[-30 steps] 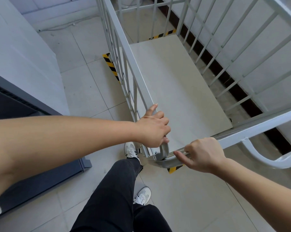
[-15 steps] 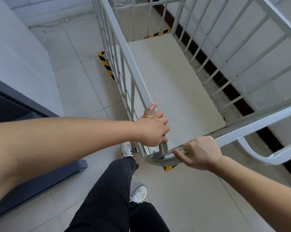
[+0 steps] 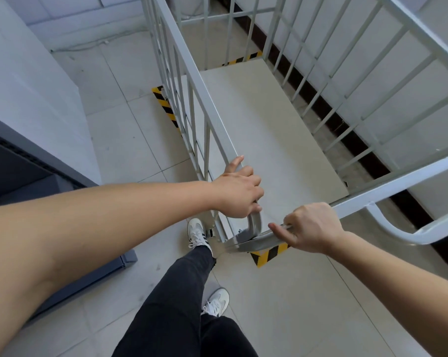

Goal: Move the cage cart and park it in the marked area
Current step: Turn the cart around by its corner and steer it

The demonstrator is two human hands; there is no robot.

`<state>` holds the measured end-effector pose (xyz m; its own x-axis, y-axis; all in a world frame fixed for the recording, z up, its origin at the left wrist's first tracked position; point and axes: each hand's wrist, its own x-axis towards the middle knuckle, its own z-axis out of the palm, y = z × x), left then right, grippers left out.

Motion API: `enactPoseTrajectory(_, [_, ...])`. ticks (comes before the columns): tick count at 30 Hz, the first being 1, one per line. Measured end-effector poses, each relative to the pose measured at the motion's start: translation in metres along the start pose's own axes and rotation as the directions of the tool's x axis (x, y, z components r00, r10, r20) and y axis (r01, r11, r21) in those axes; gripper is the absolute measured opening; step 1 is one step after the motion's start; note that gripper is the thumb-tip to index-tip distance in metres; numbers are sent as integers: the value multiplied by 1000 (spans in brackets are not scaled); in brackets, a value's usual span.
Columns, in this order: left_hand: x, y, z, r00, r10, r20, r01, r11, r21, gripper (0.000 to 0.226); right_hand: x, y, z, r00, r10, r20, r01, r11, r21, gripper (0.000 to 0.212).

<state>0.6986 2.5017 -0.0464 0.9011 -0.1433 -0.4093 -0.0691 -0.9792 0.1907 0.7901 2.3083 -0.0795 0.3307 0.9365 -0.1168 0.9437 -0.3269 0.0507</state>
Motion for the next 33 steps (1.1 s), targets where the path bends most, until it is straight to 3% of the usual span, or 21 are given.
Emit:
enactPoseTrajectory(6, [1,1,-2,1000,-10,26,10,1000,4,39,0,-1,-4,1000,-16,-2,16,1000,8,81])
enactPoseTrajectory(18, [5,-9,8,998,8,-69,-7,1000,13,35,5,-4,-8,998,48,43,-48,999,-4,66])
enactPoseTrajectory(33, [3,-14,1,999,33,0,-33,999,-3,35,10,-7,-14,995,53,79,-54,999,5,67])
